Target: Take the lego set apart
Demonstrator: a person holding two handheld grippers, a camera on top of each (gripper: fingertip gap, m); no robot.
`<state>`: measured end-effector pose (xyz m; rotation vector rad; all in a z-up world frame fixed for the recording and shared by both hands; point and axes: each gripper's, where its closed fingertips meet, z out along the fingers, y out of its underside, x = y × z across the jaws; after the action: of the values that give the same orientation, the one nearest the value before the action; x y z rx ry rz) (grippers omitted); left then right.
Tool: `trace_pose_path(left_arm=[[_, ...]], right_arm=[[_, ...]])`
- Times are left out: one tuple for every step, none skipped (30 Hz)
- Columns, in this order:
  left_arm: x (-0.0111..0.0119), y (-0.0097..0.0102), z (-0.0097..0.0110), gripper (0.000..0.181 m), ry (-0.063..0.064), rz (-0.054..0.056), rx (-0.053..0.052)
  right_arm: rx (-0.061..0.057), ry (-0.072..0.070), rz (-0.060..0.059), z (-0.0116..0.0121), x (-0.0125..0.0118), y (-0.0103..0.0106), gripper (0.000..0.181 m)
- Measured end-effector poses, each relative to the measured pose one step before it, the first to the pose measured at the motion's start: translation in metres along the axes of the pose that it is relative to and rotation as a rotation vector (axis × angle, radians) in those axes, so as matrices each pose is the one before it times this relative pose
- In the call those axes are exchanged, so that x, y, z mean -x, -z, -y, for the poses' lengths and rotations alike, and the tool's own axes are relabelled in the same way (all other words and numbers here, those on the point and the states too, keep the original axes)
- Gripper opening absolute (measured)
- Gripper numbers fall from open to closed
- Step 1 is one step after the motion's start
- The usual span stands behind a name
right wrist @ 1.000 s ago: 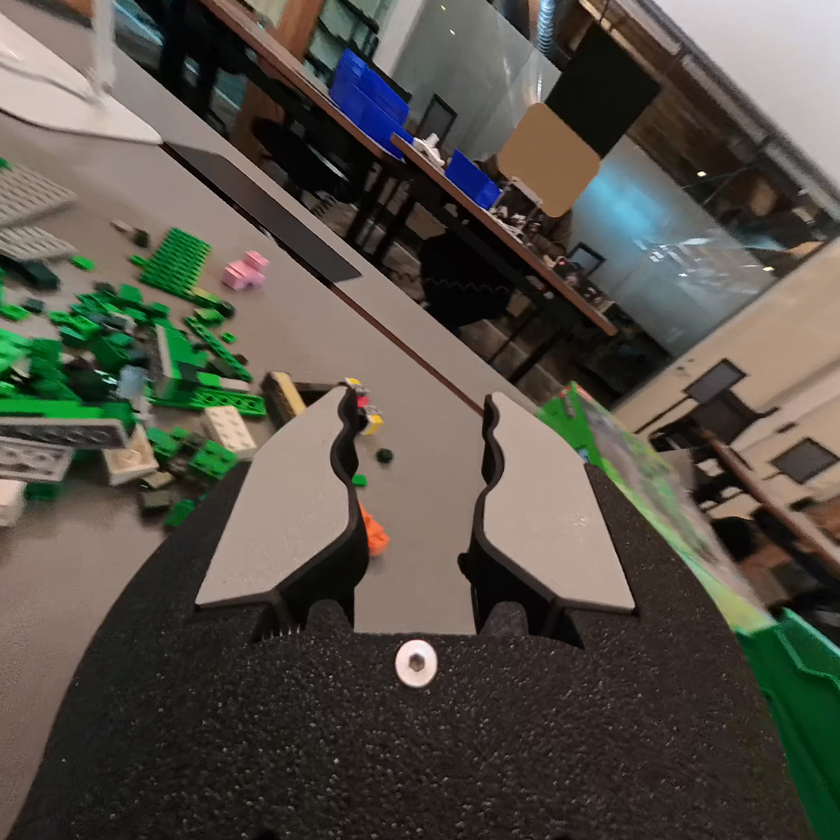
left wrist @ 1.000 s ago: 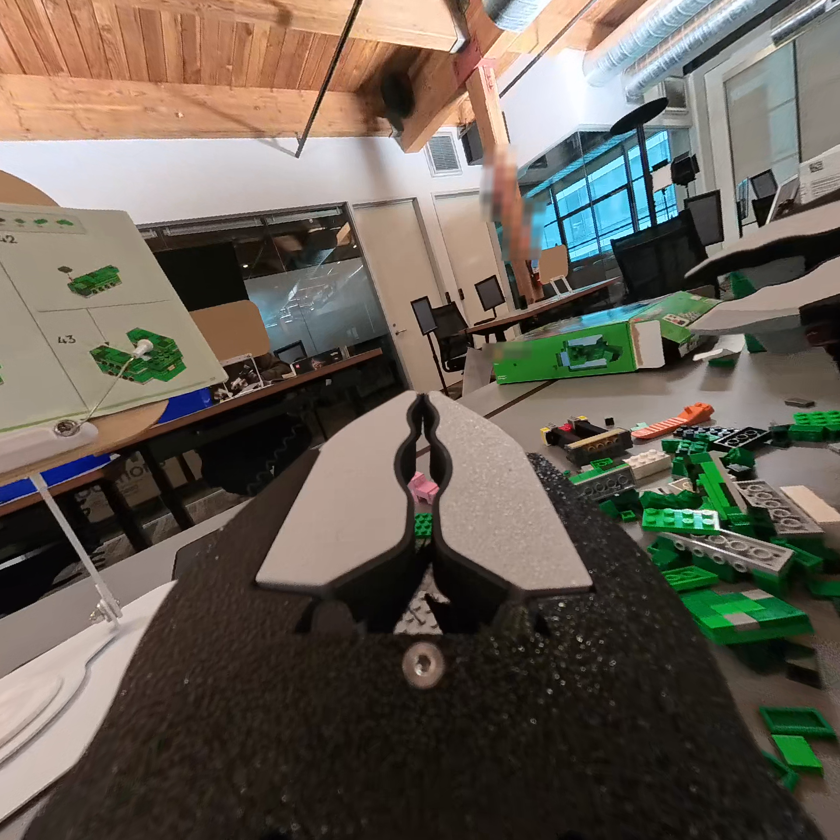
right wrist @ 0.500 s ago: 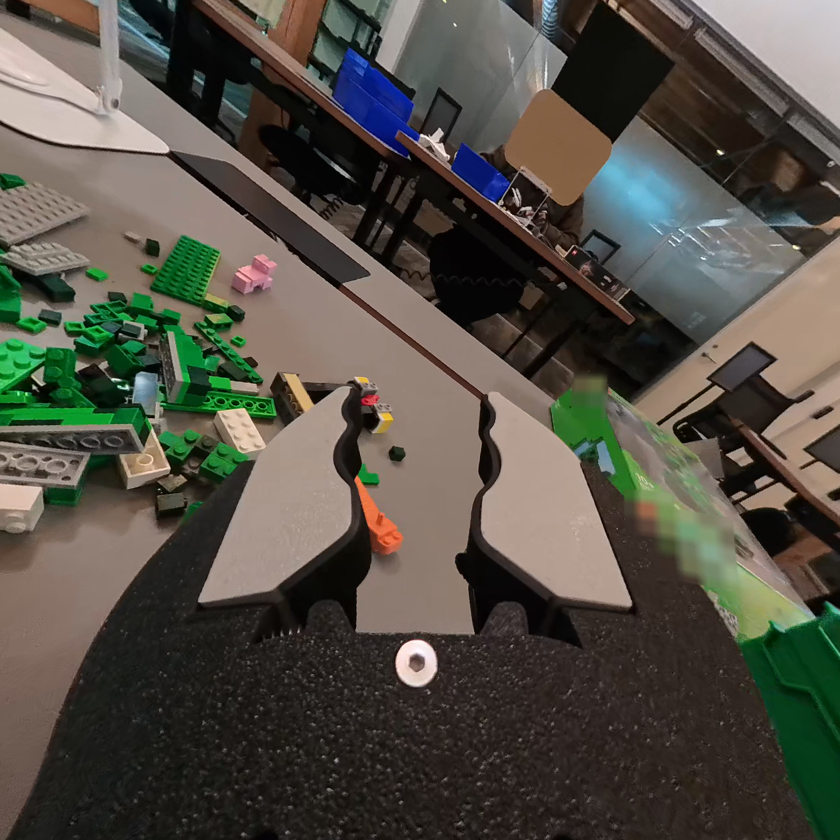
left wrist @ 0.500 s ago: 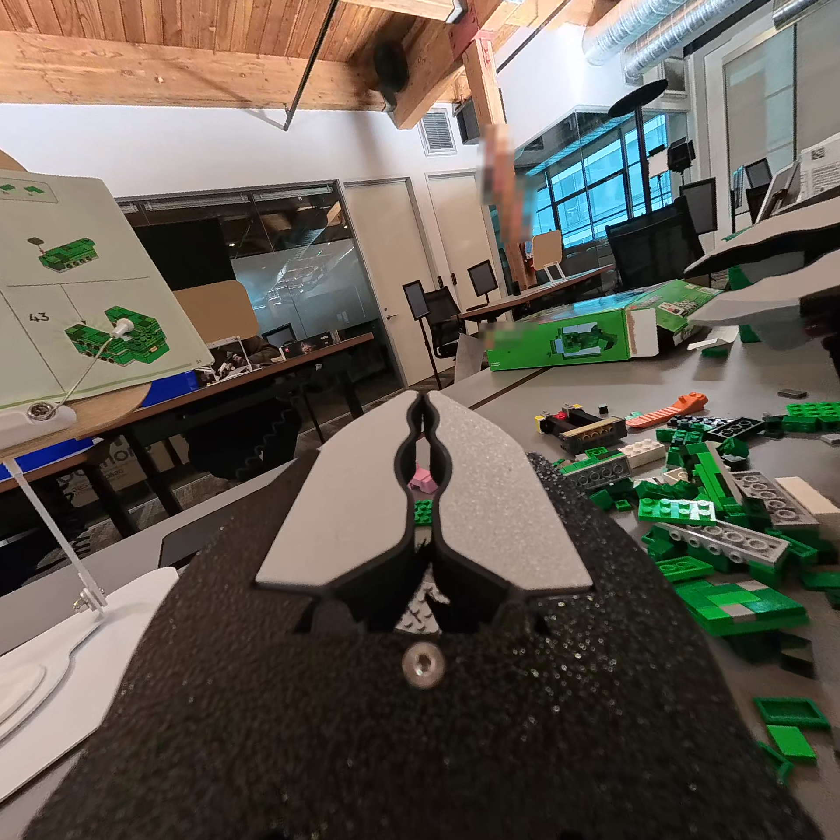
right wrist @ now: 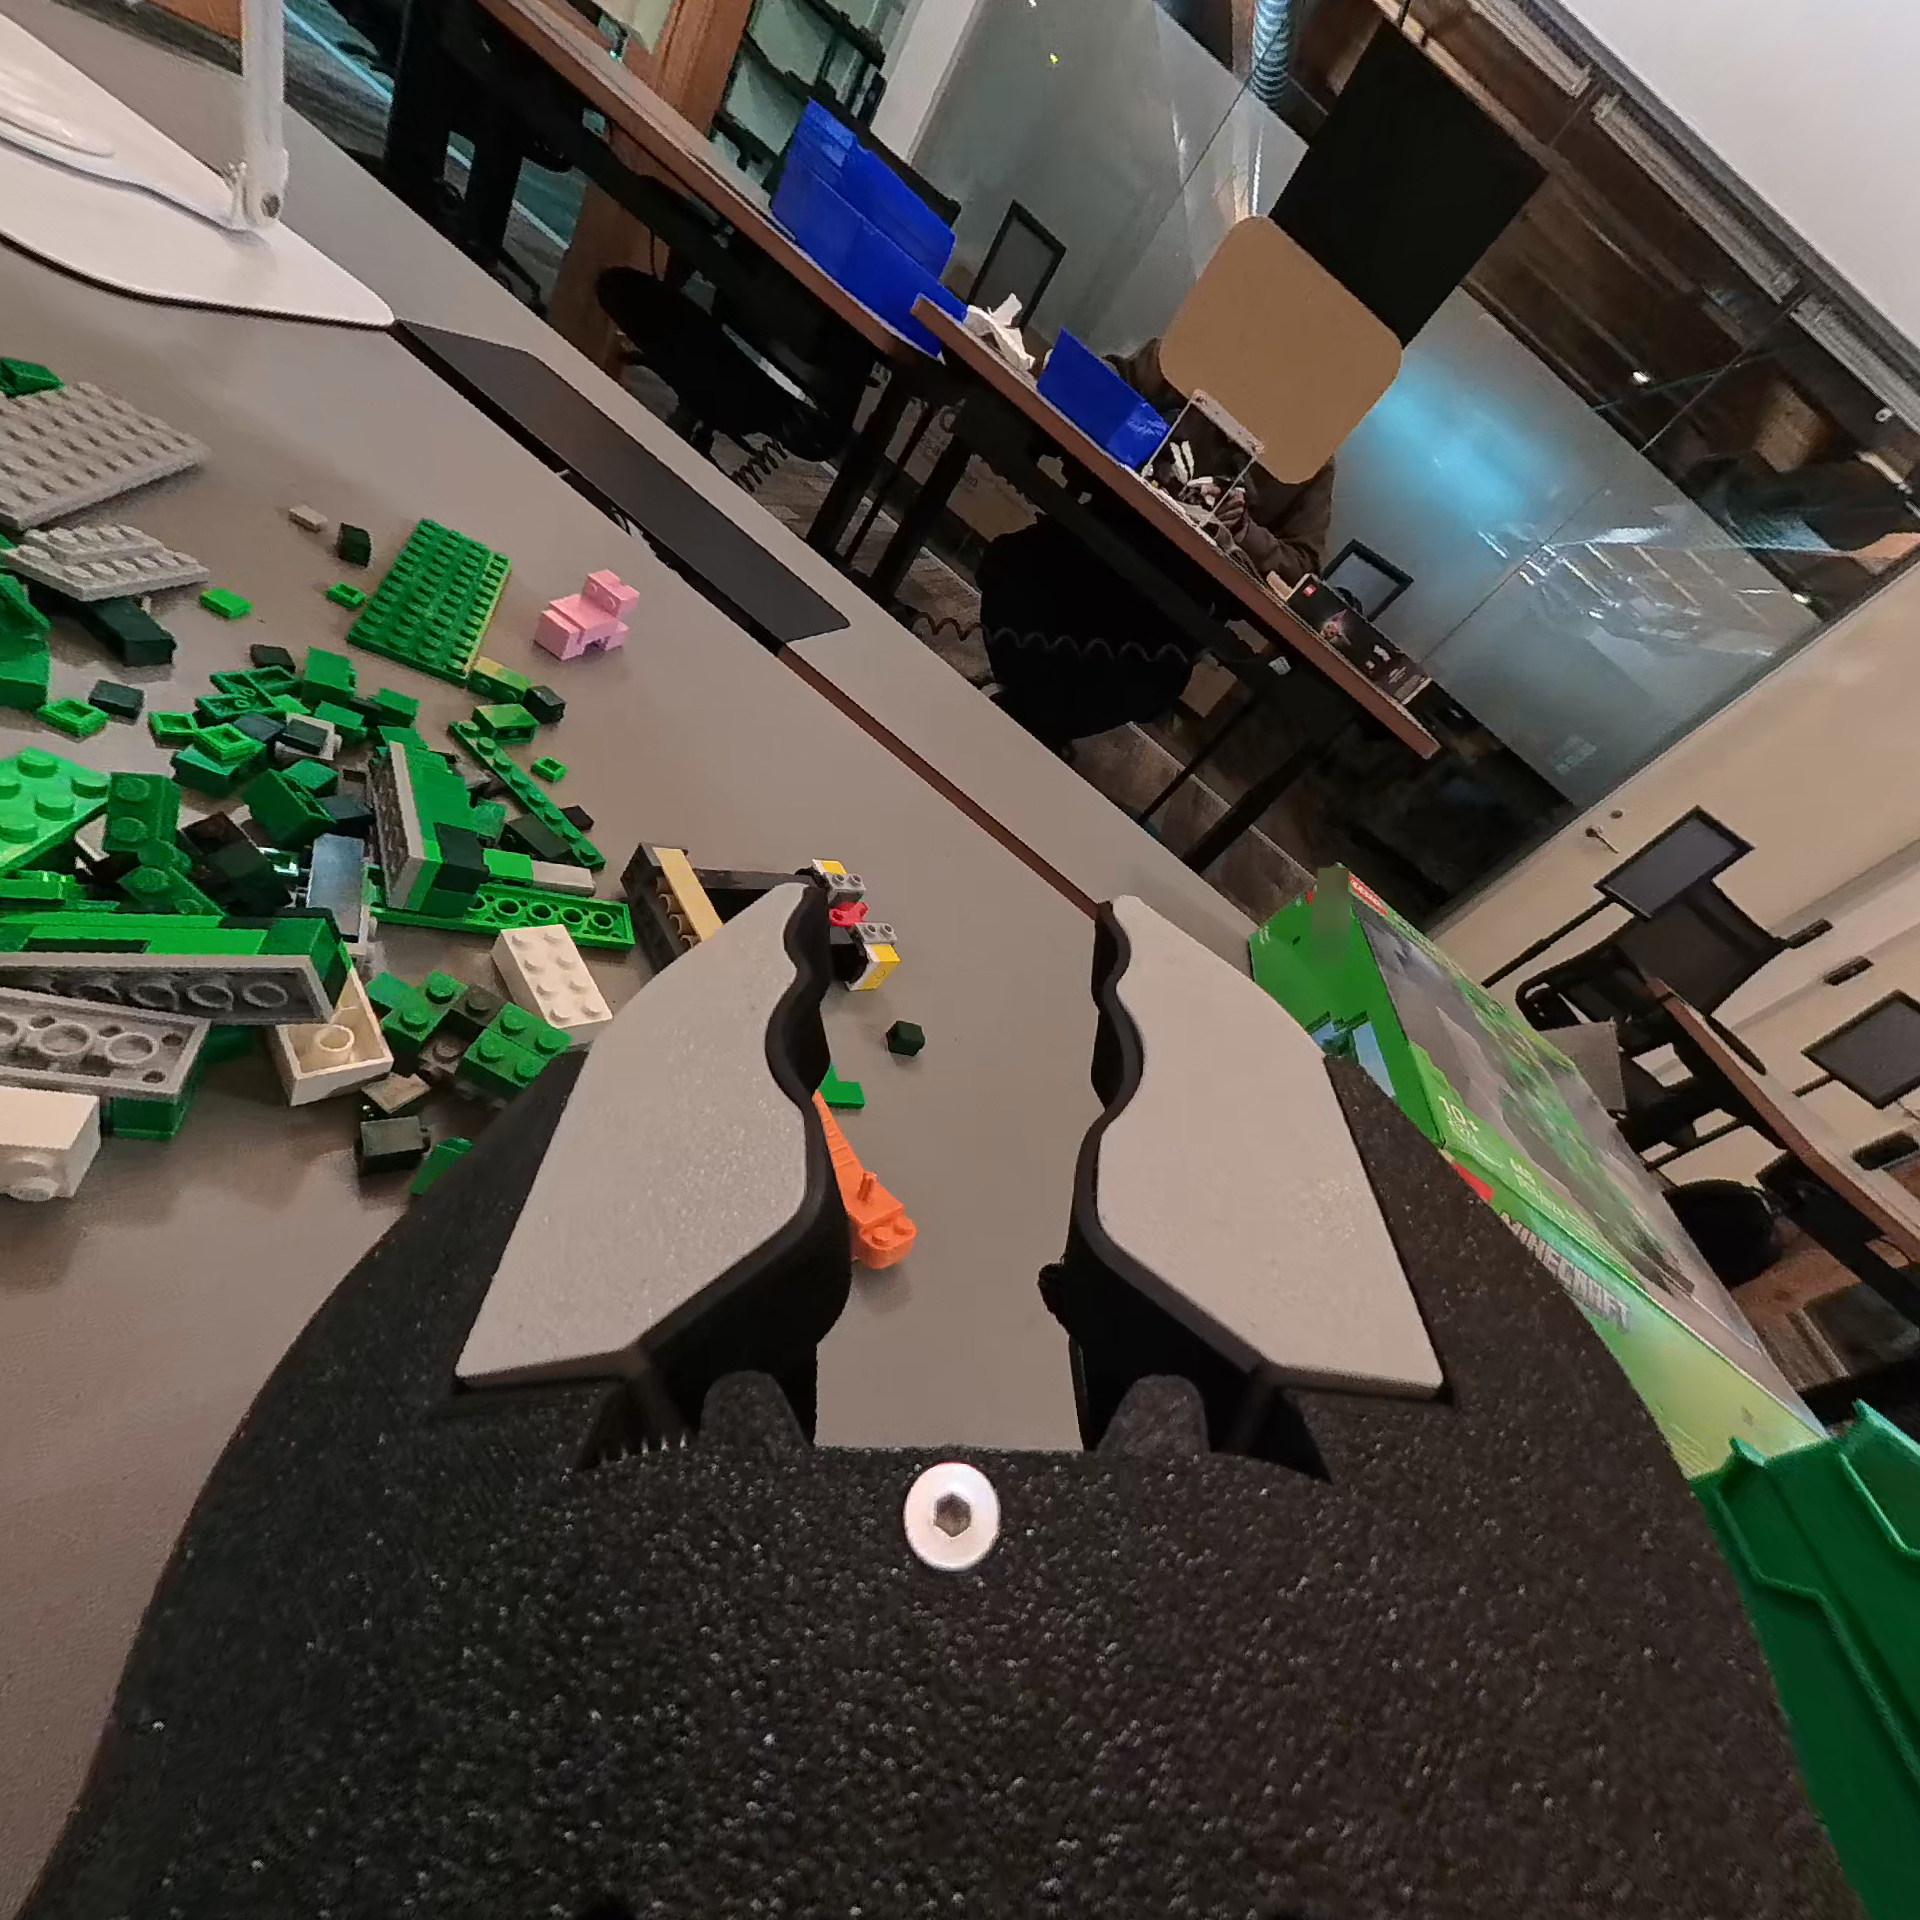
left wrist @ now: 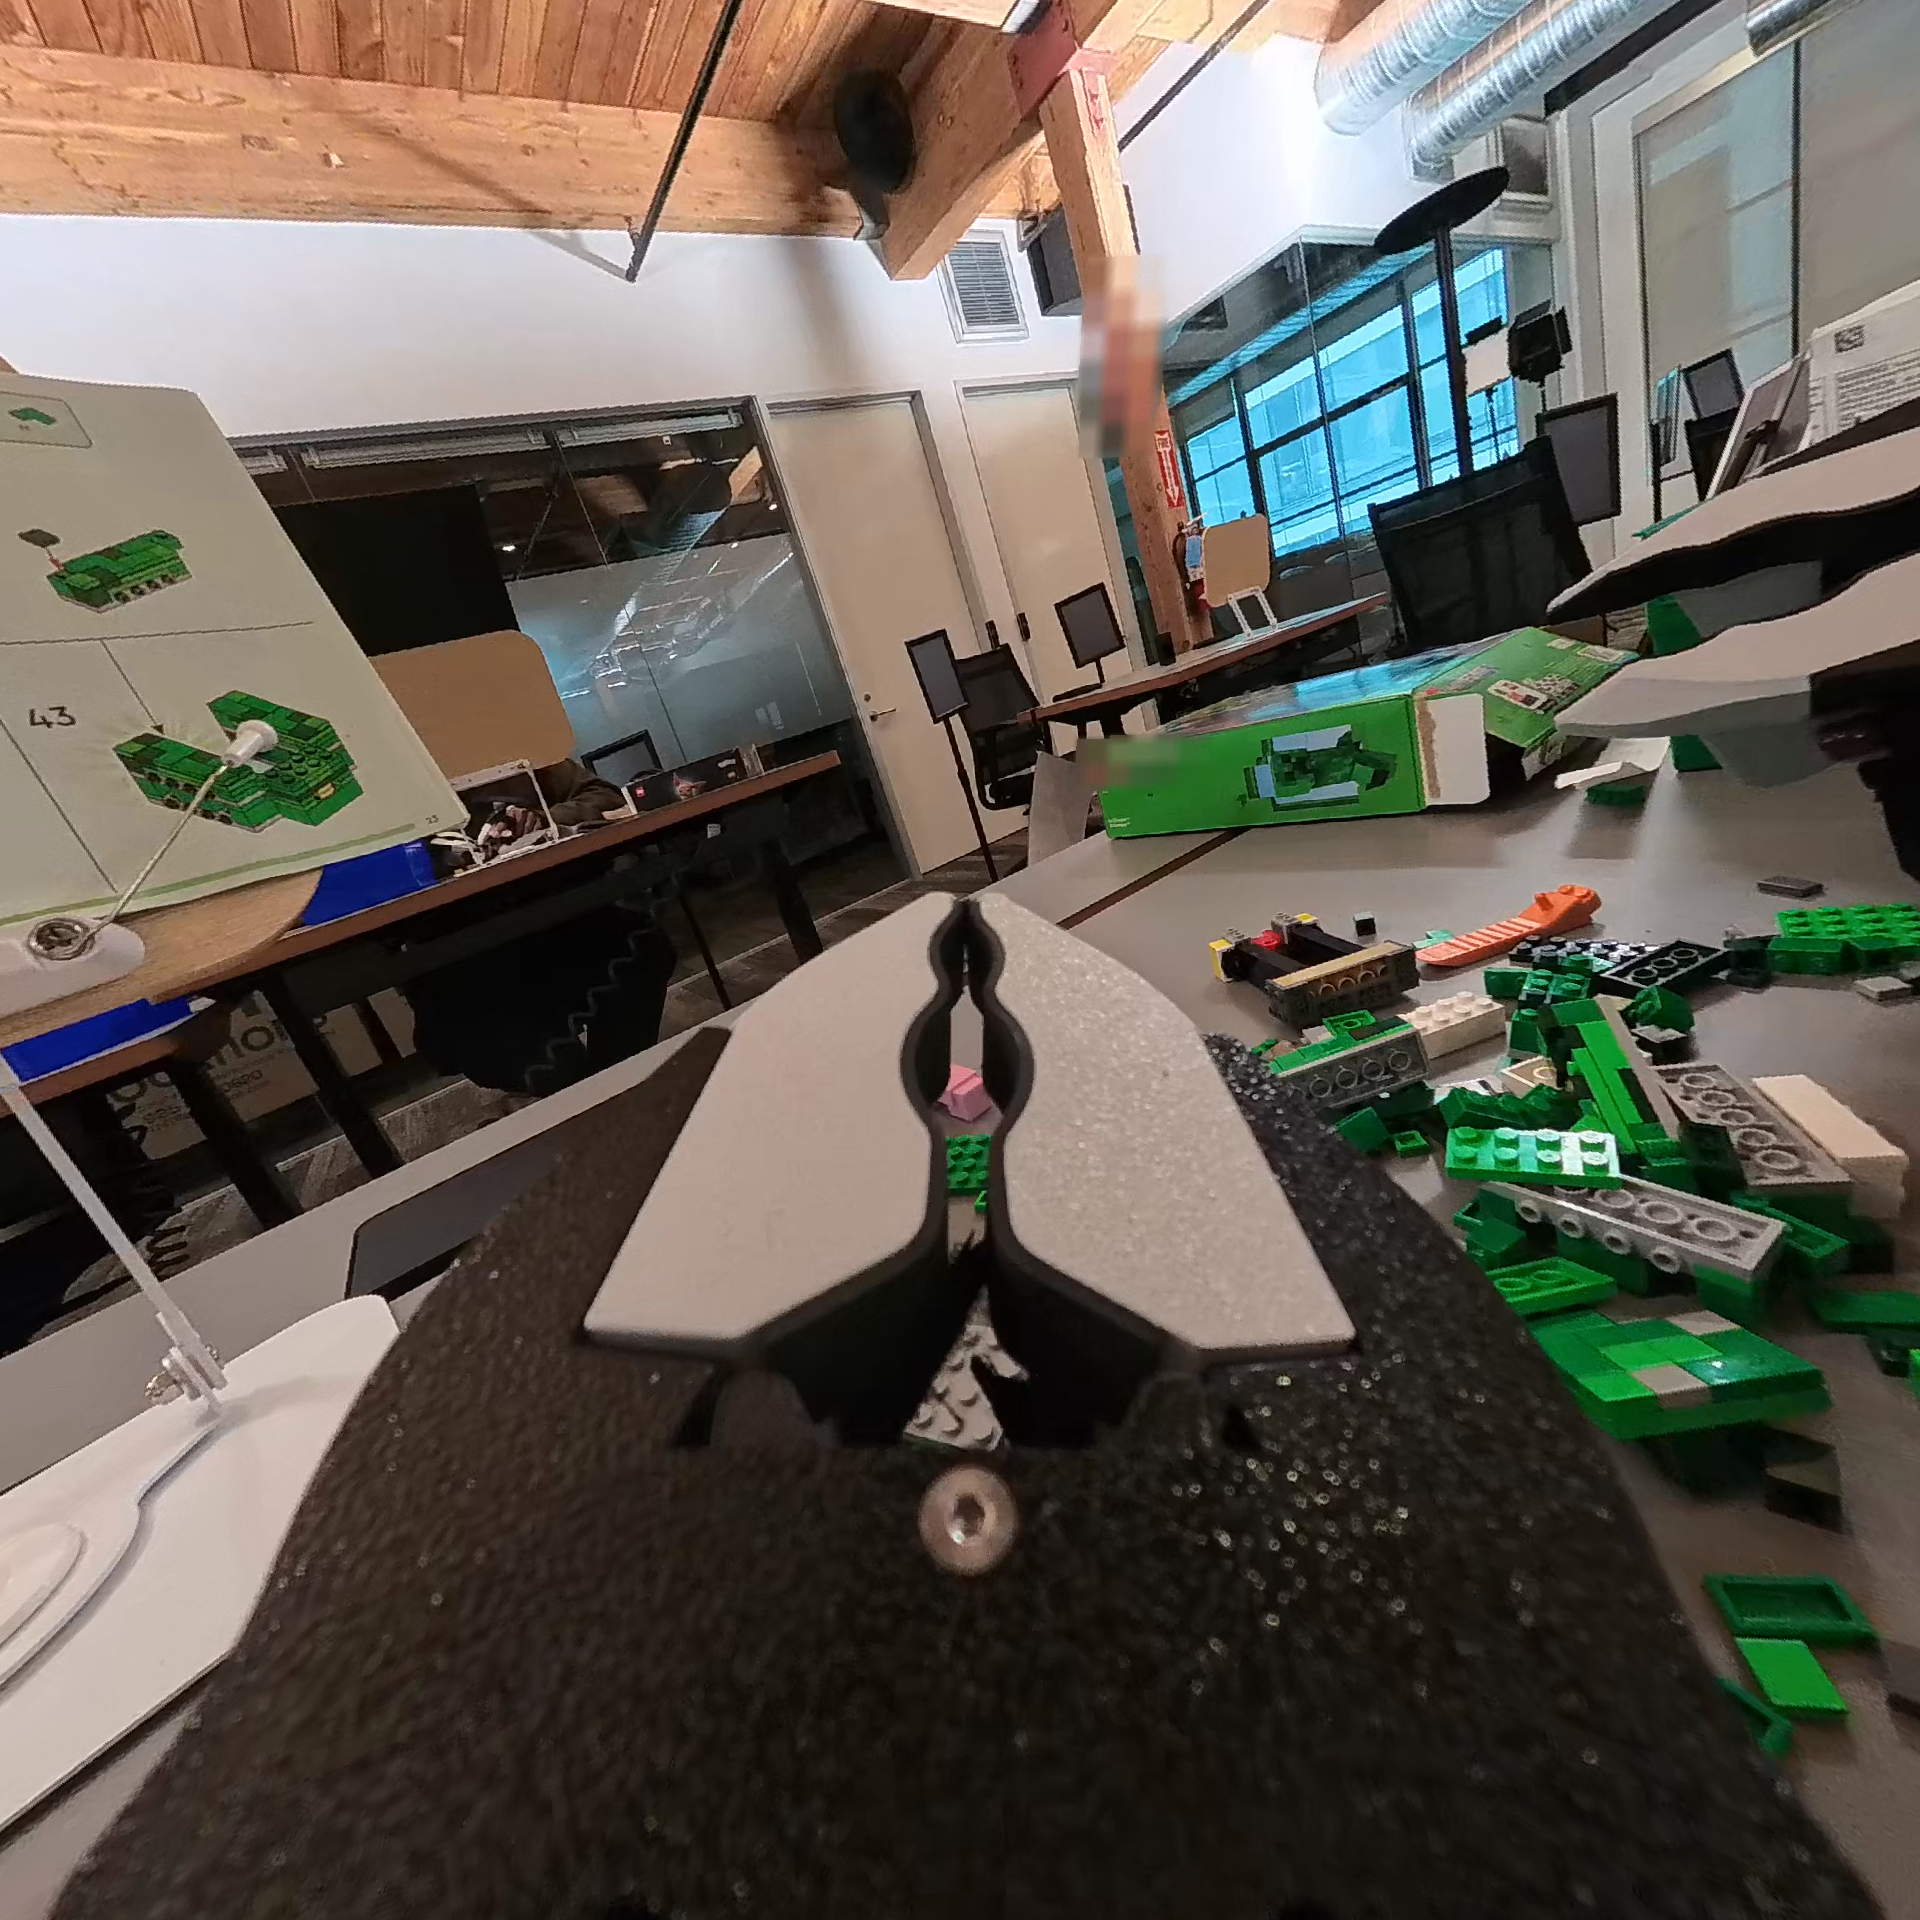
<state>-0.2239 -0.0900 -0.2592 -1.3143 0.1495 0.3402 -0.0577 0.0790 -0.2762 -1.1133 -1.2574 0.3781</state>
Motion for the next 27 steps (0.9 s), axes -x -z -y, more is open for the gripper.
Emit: trace_pose_path(left_arm=[[-0.00003, -0.00009, -0.00003, 0.0, -0.0005, -0.0003, 0.0001], [-0.00021, 0.00003, -0.00001, 0.0, 0.0001, -0.0009, 0.0003], [-0.00017, -0.00004, -0.00022, 0.0, 0.0006, -0.0013, 0.0006], [-0.00017, -0.00022, -0.00024, 0.0, 0.0013, -0.0019, 0.0015], [-0.00026, -0.00008, -0.00025, 0.0, 0.0006, -0.0014, 0.0016], [-0.0001, -0.00004, -0.00017, 0.0, -0.0005, -0.0007, 0.0005], [-0.00012, -0.00007, -0.00002, 0.0, -0.0008, -0.0005, 0.0003], [-0.00018, -0.00005, -0.00005, 0.0, -0.0007, -0.001, 0.0005], [-0.00025, -0.00004, -0.00008, 0.0, -0.0003, -0.0012, 0.0007], [-0.00011, -0.00005, -0.00011, 0.0, -0.0002, -0.0009, 0.0007], [-0.00016, -0.00005, -0.00007, 0.0, -0.0005, -0.0007, 0.0006], [-0.00023, -0.00004, -0.00017, 0.0, -0.0001, -0.0015, 0.0005], [-0.00018, -0.00014, -0.00009, 0.0, 0.0, -0.0014, 0.0011], [-0.0001, -0.00013, -0.00016, 0.0, -0.0005, -0.0008, 0.0009], [-0.00025, -0.00002, -0.00011, 0.0, -0.0009, -0.0006, 0.0005], [-0.00019, -0.00006, -0.00005, 0.0, -0.0009, -0.0011, 0.0005], [-0.00014, -0.00003, -0.00009, 0.0, -0.0009, -0.0007, 0.0008], [-0.00004, -0.00008, -0.00001, 0.0, -0.001, 0.0, 0.0001], [-0.00012, 0.00003, 0.0, 0.0, -0.0006, -0.0005, 0.0003], [-0.00006, -0.00006, -0.00008, 0.0, -0.0004, -0.0006, 0.0005], [0.0, 0.00001, -0.00001, 0.0, -0.0004, -0.0002, 0.0001], [-0.00006, 0.0, 0.00006, 0.0, -0.0002, -0.0008, 0.0003], [-0.00012, -0.00006, -0.00009, 0.0, -0.0004, -0.001, 0.0005], [-0.0002, -0.00005, -0.00006, 0.0, -0.0005, -0.001, 0.0005], [-0.0002, -0.00013, -0.00016, 0.0, -0.0005, -0.0016, 0.0009], [-0.00018, -0.00003, -0.00009, 0.0, -0.0012, -0.0012, 0.0008], [-0.00029, -0.00013, -0.0001, 0.0, -0.0012, -0.0019, 0.0007]], right_arm=[[-0.0001, -0.0003, 0.0009, 0.00002, 0.00015, -0.00001, 0.048], [0.0002, 0.0001, 0.0007, -0.00002, 0.00009, 0.00001, 0.048], [-0.0001, 0.0004, 0.0008, 0.00001, 0.00024, -0.00006, 0.047], [-0.0007, 0.0008, 0.0008, 0.00014, 0.00012, 0.0, 0.047], [-0.0012, 0.0014, 0.0004, 0.00029, 0.00018, 0.00005, 0.047], [-0.0019, 0.0019, -0.0008, 0.0004, 0.00003, 0.00014, 0.047], [-0.0023, 0.0024, -0.0012, 0.0005, 0.00002, 0.00015, 0.046], [-0.0017, 0.0023, -0.0007, 0.00037, 0.00001, 0.00015, 0.046], [-0.0007, 0.0019, -0.0001, 0.00026, 0.00012, 0.0, 0.046], [0.0002, 0.0014, 0.0004, 0.00002, 0.00019, 0.00001, 0.046], [0.0008, 0.0011, 0.0009, -0.00013, 0.00033, -0.00018, 0.046], [0.0012, 0.0008, 0.0015, -0.00021, 0.00039, -0.00007, 0.046], [0.0011, 0.0008, 0.0013, -0.00024, 0.00029, -0.00012, 0.046], [0.0004, 0.001, 0.0004, -0.00006, 0.00015, -0.00002, 0.046], [-0.0003, 0.0011, -0.0001, 0.00017, 0.00009, -0.00002, 0.046], [-0.0006, 0.0007, -0.0007, 0.00017, -0.00016, 0.0001, 0.046], [-0.0007, -0.0002, -0.0016, 0.00019, -0.0002, 0.00009, 0.046], [-0.0004, -0.0015, -0.0037, 0.00006, -0.00055, 0.00002, 0.047], [-0.0004, -0.0024, -0.0058, 0.00003, -0.00095, 0.00016, 0.047], [-0.0012, -0.0028, -0.0051, 0.00018, -0.00108, 0.00026, 0.047], [-0.0021, -0.0035, -0.0036, 0.00034, -0.00077, 0.00023, 0.047], [-0.0022, -0.0038, -0.0022, 0.0002, -0.00061, 0.00026, 0.047], [-0.0013, -0.0033, -0.0003, 0.0001, -0.00042, 0.0001, 0.047], [0.0, -0.0023, 0.0011, -0.00009, -0.00001, -0.00004, 0.047], [0.0007, -0.0006, 0.0019, -0.00019, 0.00031, -0.00009, 0.047], [0.0011, 0.0012, 0.0017, -0.00009, 0.00037, -0.00015, 0.047], [0.0009, 0.0027, 0.0013, -0.00013, 0.00047, -0.00008, 0.047]])
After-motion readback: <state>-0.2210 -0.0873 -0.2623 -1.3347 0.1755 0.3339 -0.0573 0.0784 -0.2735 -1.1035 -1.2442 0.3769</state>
